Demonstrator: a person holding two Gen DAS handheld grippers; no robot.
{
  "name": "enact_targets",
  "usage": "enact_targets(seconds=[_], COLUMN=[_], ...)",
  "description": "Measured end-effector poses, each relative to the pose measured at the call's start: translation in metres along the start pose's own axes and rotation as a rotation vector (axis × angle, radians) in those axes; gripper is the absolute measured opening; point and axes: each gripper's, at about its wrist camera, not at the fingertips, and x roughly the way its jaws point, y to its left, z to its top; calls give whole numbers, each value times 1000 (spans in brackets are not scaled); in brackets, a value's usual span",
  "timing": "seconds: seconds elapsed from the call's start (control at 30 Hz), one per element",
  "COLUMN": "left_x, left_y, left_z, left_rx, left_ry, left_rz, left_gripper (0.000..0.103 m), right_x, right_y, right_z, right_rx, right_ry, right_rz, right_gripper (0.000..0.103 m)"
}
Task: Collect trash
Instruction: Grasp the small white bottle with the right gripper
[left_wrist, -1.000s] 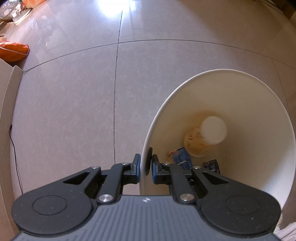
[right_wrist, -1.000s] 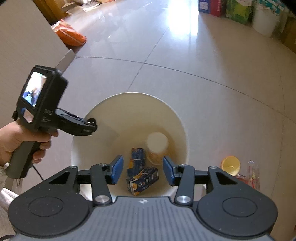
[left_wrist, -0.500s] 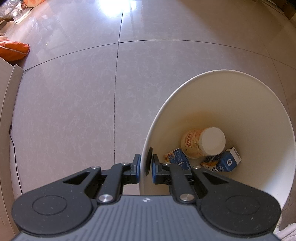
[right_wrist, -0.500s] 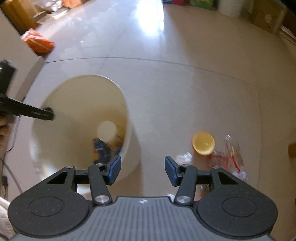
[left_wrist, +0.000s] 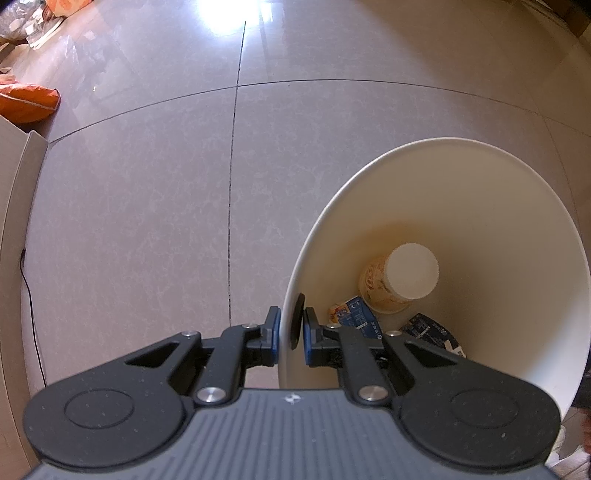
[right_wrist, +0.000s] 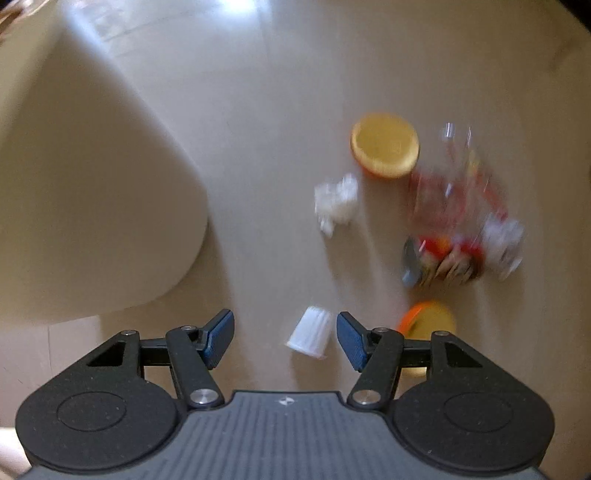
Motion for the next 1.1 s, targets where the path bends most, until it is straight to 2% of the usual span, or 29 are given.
enact_targets(seconds=[0.13,0.23,0.37,0.73,0.8,0.9,0.97,1.1], left_x=[-1,-1,-2,0,0,0,0,0], left_y=[-1,-2,-1,3,2,1,1,1], left_z=[0,0,0,1,1,1,0,0], left_rx=[5,6,5,0,-1,1,1,1], left_ry=[-2,-2,-4,-1,-2,-2,-2,-2], left_rz=[3,4,1,-5,-5,-6,-6,-7], left_gripper=[11,10,10,10,10,10,10,10], right_x=[34,54,73,110,114,117,122,125], right_y=[-21,-31,-36,-28,-26,-22,-20,-17], right_z=[-9,-15,-16,-18,-19,-20,-22,-24], right_rx=[175,241,248,273,266,248,246,222], right_ry=[27,36,47,69,70,78,89,92], right_rz=[58,51,6,-27,-36,-49,-57,-90], right_gripper=[66,66,66,66,63,52,40,40])
